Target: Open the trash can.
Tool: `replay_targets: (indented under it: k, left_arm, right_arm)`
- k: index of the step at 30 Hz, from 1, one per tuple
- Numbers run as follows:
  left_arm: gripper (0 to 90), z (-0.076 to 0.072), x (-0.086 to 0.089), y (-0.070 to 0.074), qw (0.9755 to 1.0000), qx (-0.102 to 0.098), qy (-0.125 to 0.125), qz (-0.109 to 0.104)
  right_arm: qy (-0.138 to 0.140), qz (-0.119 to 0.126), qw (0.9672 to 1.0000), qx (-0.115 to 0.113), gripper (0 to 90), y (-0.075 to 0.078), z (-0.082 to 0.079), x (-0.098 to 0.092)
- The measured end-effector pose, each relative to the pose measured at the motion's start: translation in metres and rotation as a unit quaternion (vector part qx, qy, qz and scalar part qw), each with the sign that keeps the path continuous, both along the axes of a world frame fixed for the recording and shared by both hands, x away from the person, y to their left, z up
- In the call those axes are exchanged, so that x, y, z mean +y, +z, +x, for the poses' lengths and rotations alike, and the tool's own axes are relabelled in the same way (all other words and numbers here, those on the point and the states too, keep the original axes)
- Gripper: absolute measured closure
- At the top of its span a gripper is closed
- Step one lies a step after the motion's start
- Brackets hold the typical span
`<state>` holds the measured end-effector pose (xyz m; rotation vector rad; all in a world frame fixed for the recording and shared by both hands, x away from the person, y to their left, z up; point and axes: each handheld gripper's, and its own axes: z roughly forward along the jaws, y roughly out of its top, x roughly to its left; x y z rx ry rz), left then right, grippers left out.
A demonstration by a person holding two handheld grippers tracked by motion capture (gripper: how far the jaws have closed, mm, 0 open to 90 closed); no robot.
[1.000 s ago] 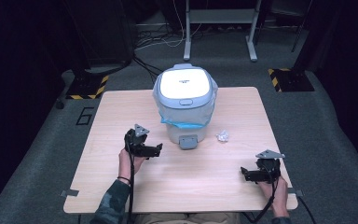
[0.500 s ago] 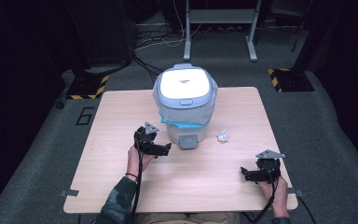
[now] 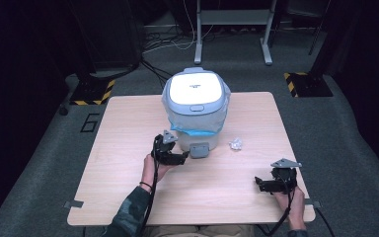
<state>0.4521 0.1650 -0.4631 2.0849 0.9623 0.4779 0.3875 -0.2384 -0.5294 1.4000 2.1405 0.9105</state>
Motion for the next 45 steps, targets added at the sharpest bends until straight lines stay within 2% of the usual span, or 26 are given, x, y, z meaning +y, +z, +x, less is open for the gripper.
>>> replay_targets:
  k: [2,6,7,12,14,17,23,29,31,32,35,37,39,42,45]
  left_arm:
    - [49.7,0.0,-0.003,-0.001,1.0,-0.003,-0.009,0.001]
    - [66.0,0.0,-0.009,-0.003,0.9997,-0.003,-0.023,-0.005]
    - [70.1,0.0,-0.01,-0.003,0.9997,-0.006,-0.025,-0.002]
    - [84.4,-0.001,-0.018,-0.008,0.9994,-0.011,-0.031,-0.009]
    - [88.9,0.0,-0.019,-0.008,0.9992,-0.015,-0.036,-0.002]
    - [89.8,-0.001,-0.026,-0.013,0.9989,-0.029,-0.037,-0.001]
    - [89.8,0.001,-0.042,-0.023,0.9986,-0.033,-0.038,-0.014]
    - [89.8,0.004,-0.052,-0.032,0.9984,-0.045,-0.033,-0.004]
    - [89.8,0.005,-0.056,-0.04,0.9982,-0.047,-0.035,0.012]
    - [89.8,0.005,-0.057,-0.041,0.998,-0.053,-0.031,0.01]
    - [89.8,0.005,-0.056,-0.041,0.9981,-0.053,-0.03,0.008]
    - [89.8,0.005,-0.057,-0.042,0.9979,-0.054,-0.033,0.012]
    - [89.8,0.004,-0.059,-0.042,0.9972,-0.061,-0.034,0.025]
    - [89.9,0.004,-0.058,-0.044,0.9973,-0.063,-0.033,0.02]
    - [90.0,0.003,-0.059,-0.045,0.9971,-0.065,-0.032,0.024]
  right_arm:
    - [0.002,-0.001,1.0,0.0,0.5,0.0,0.0,0.0]
    - [0.002,-0.001,1.0,0.0,0.5,0.0,0.0,0.0]
    - [0.0,0.0,1.0,0.0,0.5,0.0,0.0,0.0]
    - [0.001,-0.001,1.0,0.0,0.5,0.0,0.0,0.0]
    - [0.0,0.0,1.0,0.0,0.5,0.0,0.0,0.0]
    - [0.004,-0.002,1.0,0.0,0.5,0.0,0.0,-0.001]
    - [0.004,-0.003,1.0,-0.001,0.5,0.0,0.0,-0.001]
    - [0.004,-0.003,1.0,-0.001,0.5,0.0,0.0,-0.001]
    - [0.004,-0.003,1.0,-0.001,0.6,0.0,0.0,-0.001]
    - [0.004,-0.002,1.0,0.0,0.6,0.0,0.0,-0.001]
    - [0.004,-0.002,1.0,0.0,0.6,0.0,0.0,-0.001]
    - [0.005,-0.003,1.0,-0.001,0.6,0.0,0.0,-0.001]
    - [0.004,-0.003,1.0,-0.001,0.6,0.0,0.0,-0.001]
    - [0.004,-0.002,1.0,0.0,0.6,0.0,0.0,-0.001]
    - [0.004,-0.003,1.0,-0.001,0.6,0.0,0.0,-0.001]
